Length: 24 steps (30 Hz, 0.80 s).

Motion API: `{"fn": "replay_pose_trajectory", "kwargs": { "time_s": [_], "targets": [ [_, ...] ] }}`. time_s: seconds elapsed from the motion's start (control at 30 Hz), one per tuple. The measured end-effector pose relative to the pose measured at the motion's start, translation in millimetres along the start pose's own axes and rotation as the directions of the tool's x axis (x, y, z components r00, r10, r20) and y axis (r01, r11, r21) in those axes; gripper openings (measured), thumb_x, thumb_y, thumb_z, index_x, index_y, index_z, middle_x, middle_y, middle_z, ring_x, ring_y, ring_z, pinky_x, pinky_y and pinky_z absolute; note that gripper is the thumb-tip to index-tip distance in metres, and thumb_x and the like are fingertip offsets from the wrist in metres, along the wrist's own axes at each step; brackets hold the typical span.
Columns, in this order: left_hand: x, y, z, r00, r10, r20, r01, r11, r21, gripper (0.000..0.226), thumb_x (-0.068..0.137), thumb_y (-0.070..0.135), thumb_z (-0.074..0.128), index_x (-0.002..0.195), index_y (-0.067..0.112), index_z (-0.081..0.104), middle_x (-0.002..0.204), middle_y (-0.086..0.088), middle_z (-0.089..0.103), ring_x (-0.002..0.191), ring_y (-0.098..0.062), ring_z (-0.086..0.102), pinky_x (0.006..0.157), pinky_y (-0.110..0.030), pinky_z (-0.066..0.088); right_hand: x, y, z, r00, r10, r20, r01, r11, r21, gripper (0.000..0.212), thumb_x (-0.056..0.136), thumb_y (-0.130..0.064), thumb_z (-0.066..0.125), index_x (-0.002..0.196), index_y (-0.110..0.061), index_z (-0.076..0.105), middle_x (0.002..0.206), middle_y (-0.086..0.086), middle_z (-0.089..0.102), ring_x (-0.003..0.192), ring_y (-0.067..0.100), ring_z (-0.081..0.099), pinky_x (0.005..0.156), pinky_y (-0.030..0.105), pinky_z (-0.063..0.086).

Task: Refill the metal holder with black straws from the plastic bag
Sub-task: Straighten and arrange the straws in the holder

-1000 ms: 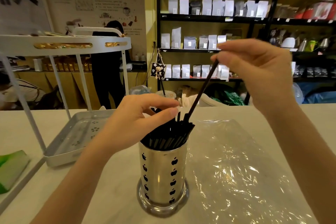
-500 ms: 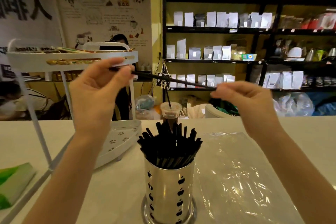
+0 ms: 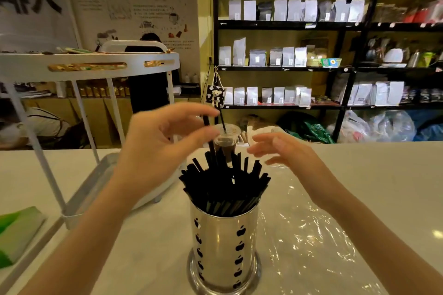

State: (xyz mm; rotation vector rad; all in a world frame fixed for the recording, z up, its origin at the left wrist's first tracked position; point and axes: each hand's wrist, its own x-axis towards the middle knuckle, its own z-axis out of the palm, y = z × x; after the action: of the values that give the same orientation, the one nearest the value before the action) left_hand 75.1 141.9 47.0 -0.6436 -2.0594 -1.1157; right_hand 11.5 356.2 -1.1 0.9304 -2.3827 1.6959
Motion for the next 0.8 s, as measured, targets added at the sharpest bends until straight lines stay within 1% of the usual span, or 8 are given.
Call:
{"fn": "replay_pose_trajectory", "kwargs": {
  "time_s": [0.07,0.17,0.23,0.37,0.5,0.6,0.7,0.8],
  "targets": [
    [-10,-8,6,0.996,-0.028,0.081,0.022,0.997,0.072,0.022,0.075,0.028,0.063,0.097,0.025,0.065,0.085,0.010,0.071,0.079,-0.003,0.068,0.073,-0.017,0.055,2,7,9,0.996,0.011,0.089,-0.011,1.000,0.002,0.049,0.074,-0.073,0.045,0.109,-0.042,0.060,0.109,-0.017,0.070,0.107,0.003,0.060,0.085,0.023,0.049],
    [-23,-23,8,0.984,-0.037,0.172,0.011,0.989,0.149,0.028,0.077,0.041,0.051,0.096,0.029,0.068,0.093,0.018,0.070,0.094,0.002,0.062,0.078,-0.019,0.054,-22,16,9,0.968,0.005,0.250,-0.029,0.995,0.092,0.058,0.084,-0.057,0.049,0.134,-0.029,0.044,0.139,-0.001,0.052,0.134,0.026,0.039,0.068,0.003,0.047],
    [-30,-27,7,0.973,-0.075,0.217,0.064,0.996,0.057,0.030,0.078,0.052,0.049,0.094,0.036,0.069,0.105,0.021,0.067,0.107,0.002,0.056,0.084,-0.020,0.051,-17,24,10,0.918,-0.002,0.395,-0.037,0.995,0.090,0.088,0.054,-0.077,0.064,0.132,-0.048,0.037,0.142,-0.015,0.045,0.136,0.015,0.036,0.096,0.012,0.041],
    [-36,-31,2,0.965,-0.081,0.249,0.120,0.982,-0.145,0.047,0.073,0.070,0.044,0.101,0.040,0.066,0.128,0.020,0.054,0.121,-0.007,0.049,0.095,-0.025,0.042,-17,18,13,0.917,0.038,0.398,-0.050,0.999,0.018,0.123,0.037,-0.076,0.072,0.142,-0.036,0.021,0.150,-0.018,0.029,0.138,0.001,0.027,0.117,0.037,0.022],
    [-41,-47,-1,0.931,-0.157,0.329,0.226,0.956,-0.185,0.088,0.049,0.084,0.052,0.128,0.048,0.037,0.144,0.024,0.034,0.136,-0.002,0.028,0.111,-0.041,0.027,-8,11,18,0.919,0.027,0.394,-0.029,1.000,0.000,0.129,0.035,-0.071,0.077,0.144,-0.034,0.019,0.150,-0.015,0.029,0.139,0.004,0.026,0.117,0.042,0.022],
    [-47,-55,-2,0.842,-0.287,0.456,0.392,0.908,-0.152,0.127,0.032,0.086,0.059,0.139,0.041,0.009,0.149,0.028,0.017,0.138,0.006,0.016,0.117,-0.040,0.014,-2,11,19,0.911,0.037,0.411,-0.036,0.999,-0.010,0.128,0.035,-0.068,0.079,0.143,-0.034,0.020,0.148,-0.015,0.034,0.137,0.006,0.031,0.116,0.044,0.024],
    [-49,-51,2,0.771,-0.370,0.518,0.456,0.889,-0.044,0.131,0.021,0.086,0.060,0.132,0.050,0.001,0.146,0.031,0.014,0.137,0.007,0.014,0.117,-0.033,0.014,3,8,22,0.908,0.032,0.418,-0.027,0.999,-0.018,0.121,0.039,-0.065,0.080,0.142,-0.032,0.026,0.143,-0.013,0.042,0.135,0.008,0.036,0.114,0.044,0.028],
    [-46,-45,7,0.759,-0.404,0.511,0.462,0.887,0.014,0.119,0.021,0.082,0.064,0.124,0.059,0.008,0.141,0.032,0.023,0.135,0.002,0.025,0.114,-0.031,0.023,5,1,25,0.914,0.007,0.406,0.000,1.000,-0.018,0.098,0.045,-0.053,0.083,0.131,-0.045,0.038,0.132,-0.015,0.053,0.127,0.006,0.045,0.108,0.036,0.039]
  ]
}}
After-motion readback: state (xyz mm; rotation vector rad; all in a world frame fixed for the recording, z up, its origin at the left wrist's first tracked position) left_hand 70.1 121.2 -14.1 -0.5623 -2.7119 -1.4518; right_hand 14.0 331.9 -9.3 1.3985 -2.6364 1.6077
